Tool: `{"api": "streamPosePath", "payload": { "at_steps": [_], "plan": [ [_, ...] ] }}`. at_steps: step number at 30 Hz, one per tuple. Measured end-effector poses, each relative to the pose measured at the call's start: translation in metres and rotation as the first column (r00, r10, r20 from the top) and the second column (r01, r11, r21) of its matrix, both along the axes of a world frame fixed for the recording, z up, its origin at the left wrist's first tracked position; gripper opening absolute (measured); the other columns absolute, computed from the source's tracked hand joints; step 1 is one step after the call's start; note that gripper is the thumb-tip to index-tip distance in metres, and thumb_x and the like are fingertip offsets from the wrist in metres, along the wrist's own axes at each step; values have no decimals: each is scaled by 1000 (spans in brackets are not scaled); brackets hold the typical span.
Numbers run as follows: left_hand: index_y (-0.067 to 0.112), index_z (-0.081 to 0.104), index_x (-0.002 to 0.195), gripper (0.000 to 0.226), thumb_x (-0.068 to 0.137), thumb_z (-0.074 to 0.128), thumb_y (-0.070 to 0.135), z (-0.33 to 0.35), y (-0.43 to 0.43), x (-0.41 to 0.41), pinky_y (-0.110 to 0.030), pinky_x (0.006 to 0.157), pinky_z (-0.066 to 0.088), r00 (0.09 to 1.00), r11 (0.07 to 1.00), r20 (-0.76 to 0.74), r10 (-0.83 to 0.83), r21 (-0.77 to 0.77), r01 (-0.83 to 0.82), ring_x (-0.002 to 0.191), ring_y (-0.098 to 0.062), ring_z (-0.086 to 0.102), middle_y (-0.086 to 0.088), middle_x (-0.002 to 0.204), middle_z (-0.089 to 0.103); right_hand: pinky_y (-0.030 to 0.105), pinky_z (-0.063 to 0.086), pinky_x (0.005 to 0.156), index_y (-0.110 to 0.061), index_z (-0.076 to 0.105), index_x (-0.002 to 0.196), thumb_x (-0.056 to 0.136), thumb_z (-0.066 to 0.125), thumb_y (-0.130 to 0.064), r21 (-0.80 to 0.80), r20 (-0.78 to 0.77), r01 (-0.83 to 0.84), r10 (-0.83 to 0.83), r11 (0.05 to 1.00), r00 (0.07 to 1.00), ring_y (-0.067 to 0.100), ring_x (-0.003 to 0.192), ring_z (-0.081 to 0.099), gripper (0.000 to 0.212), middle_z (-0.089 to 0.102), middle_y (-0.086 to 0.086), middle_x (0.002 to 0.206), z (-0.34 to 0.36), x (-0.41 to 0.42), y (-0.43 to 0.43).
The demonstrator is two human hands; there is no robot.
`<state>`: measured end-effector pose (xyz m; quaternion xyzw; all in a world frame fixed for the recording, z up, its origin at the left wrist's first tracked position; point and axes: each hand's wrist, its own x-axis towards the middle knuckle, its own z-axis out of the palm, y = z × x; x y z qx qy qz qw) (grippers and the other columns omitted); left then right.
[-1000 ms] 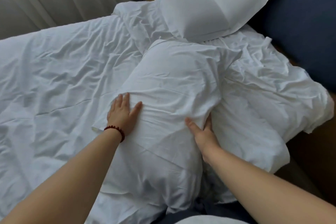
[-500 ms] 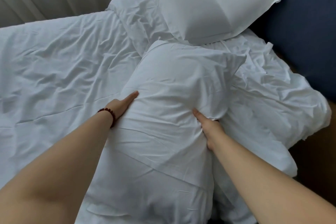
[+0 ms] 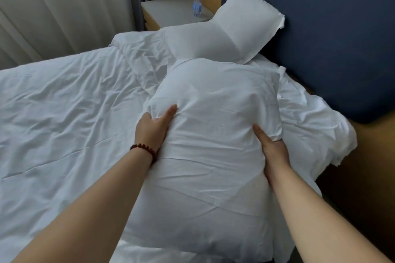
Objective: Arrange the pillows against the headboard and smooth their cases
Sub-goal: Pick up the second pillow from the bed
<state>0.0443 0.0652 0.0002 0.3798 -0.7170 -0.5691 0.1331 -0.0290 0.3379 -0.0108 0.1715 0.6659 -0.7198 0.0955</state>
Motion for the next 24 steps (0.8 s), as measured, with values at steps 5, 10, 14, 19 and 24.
{"api": "streamPosePath", "payload": {
  "at_steps": [5,10,14,19,24],
  "plan": [
    [22,63,115,76,62,69,76,38,55,-38,-31,90,49,991,995,-97,-97,-21,95,100,-12,63,9,109,68,33,52,89,-29,63,126,68,83,-52,22,-72,37,-36,999,997,14,102,67,65,72,-8,111,33,-14,63],
    [17,59,111,71,69,67,73,67,128,-82,-31,87,44,980,983,-114,-163,-102,152,98,-15,58,8,106,63,25,48,73,-28,60,127,74,79,-50,-5,-86,91,-91,996,992,12,99,64,61,69,-7,112,53,-44,131],
    [25,57,102,49,75,70,64,58,185,-114,-27,83,39,982,984,-104,-160,-95,150,89,-11,56,16,92,58,24,46,70,-24,58,132,74,78,-53,10,-59,88,-87,996,994,12,96,63,68,68,-5,115,46,-78,186],
    [18,60,98,51,76,70,63,45,253,-155,-29,82,39,994,993,-72,-80,-96,73,89,-14,55,8,95,61,29,45,81,-24,56,133,75,77,-52,28,-36,54,-53,998,998,13,95,61,68,66,-5,114,34,-132,251],
    [13,59,101,59,76,68,65,41,300,-194,-31,82,40,999,991,-42,-6,-131,0,92,-19,54,3,96,59,31,44,85,-26,53,135,76,76,-53,19,-12,-11,11,1000,1000,16,98,61,69,65,-4,114,22,-186,293]
  ]
}}
